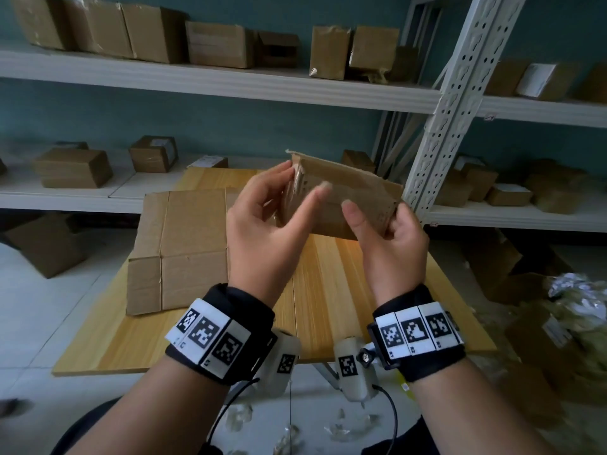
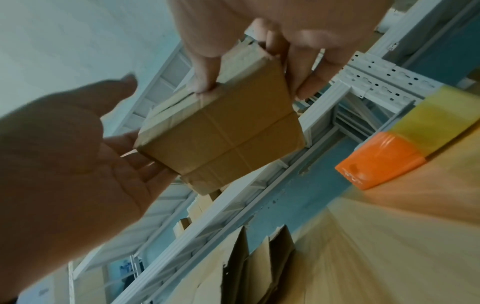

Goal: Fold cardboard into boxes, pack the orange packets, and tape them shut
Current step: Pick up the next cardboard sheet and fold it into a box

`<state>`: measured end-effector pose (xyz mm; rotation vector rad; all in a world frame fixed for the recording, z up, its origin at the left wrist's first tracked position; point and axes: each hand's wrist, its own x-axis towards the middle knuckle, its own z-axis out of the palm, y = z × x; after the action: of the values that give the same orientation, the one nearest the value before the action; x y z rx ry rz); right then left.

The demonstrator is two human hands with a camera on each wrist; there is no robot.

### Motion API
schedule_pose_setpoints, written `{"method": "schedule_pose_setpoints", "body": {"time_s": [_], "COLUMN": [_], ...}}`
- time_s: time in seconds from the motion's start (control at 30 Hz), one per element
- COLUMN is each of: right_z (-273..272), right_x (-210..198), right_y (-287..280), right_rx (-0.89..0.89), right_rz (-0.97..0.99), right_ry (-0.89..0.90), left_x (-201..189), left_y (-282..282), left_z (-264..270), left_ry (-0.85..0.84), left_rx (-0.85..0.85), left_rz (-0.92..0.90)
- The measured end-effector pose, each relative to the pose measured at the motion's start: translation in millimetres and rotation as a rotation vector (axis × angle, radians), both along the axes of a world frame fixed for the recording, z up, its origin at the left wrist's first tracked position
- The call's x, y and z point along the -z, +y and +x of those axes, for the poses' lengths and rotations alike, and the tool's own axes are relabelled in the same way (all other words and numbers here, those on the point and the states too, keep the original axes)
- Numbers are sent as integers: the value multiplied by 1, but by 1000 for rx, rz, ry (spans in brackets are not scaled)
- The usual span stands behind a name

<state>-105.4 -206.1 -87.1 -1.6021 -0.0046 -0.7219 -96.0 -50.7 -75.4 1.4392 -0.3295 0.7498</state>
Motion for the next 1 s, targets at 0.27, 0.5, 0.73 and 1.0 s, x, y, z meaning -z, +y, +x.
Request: {"method": "schedule_pose_setpoints", "body": {"time_s": [0.27, 0.5, 0.73, 1.0], "right_z": [1, -2, -1, 1], "right_x": [-3, -7, -7, -4], "right_y": [2, -1, -8, -8], "right_rx": [21, -20, -50, -25], "right_rz": [-49, -75, -42, -31], "right_ry": [71, 58, 31, 11], "left_x": [6, 7, 5, 9], "left_y": [-10, -11, -14, -17], "left_z": [-2, -1, -3, -3], "left_ry": [62, 60, 43, 46], "left_rx": [-20, -32, -65, -88], "left_rz": [61, 71, 102, 130]}}
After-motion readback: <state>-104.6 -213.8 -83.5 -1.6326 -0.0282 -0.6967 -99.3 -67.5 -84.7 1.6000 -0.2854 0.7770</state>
